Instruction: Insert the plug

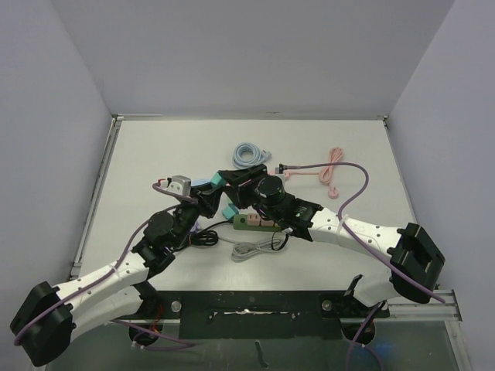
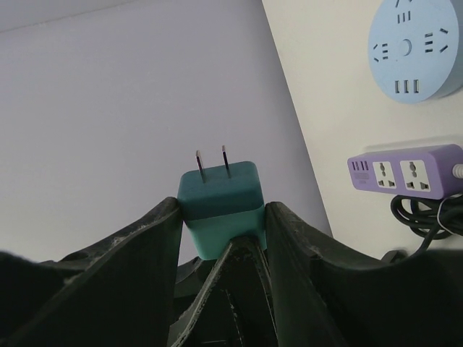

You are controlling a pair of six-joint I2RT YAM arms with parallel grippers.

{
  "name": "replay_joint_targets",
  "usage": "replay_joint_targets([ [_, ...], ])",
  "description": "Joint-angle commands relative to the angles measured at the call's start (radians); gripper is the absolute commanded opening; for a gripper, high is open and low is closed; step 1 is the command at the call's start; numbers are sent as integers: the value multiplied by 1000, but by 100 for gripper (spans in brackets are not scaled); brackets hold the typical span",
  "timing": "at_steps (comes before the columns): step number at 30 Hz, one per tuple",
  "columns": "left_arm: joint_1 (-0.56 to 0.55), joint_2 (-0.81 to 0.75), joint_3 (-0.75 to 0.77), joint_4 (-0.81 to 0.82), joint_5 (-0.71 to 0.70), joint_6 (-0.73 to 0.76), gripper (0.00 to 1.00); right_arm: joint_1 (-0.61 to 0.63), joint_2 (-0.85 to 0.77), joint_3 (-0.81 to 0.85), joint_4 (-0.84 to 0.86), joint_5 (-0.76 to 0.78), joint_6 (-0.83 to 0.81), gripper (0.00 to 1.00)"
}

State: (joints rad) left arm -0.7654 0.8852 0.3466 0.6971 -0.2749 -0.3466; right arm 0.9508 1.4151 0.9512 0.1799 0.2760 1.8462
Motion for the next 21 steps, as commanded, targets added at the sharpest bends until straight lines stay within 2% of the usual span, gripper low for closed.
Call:
replay_joint_targets([
  [1,-5,34,64,81,23,87,16,6,-45,-11,71,-18,28,42],
  [2,-5,36,73,66,21,94,5,5,-47,-17,72,-27,30,45],
  [3,-5,33,83,48,17,95,0,5,-50,-25,69,-31,29,52],
  [6,-3,9,124,-66,11,78,0,-14,-69,-33,27,-24,-55,70],
  [8,-2,-14,186,-215,14,32,0,-36,-94,-44,-22,-15,-148,81],
  [9,-2,-25,219,-302,31,10,0,-58,-111,-64,7,-23,-220,84],
  [13,24,-47,366,-660,185,-62,0,-174,-205,-166,129,-219,-501,87],
  [15,52,-38,443,-856,266,-82,0,-219,-250,-186,130,-353,-644,87],
  [18,124,-14,541,-1036,448,-81,0,-246,-324,-164,70,-535,-1043,84],
  [21,195,19,622,-1151,634,-65,0,-237,-398,-130,-81,-671,-1409,82],
])
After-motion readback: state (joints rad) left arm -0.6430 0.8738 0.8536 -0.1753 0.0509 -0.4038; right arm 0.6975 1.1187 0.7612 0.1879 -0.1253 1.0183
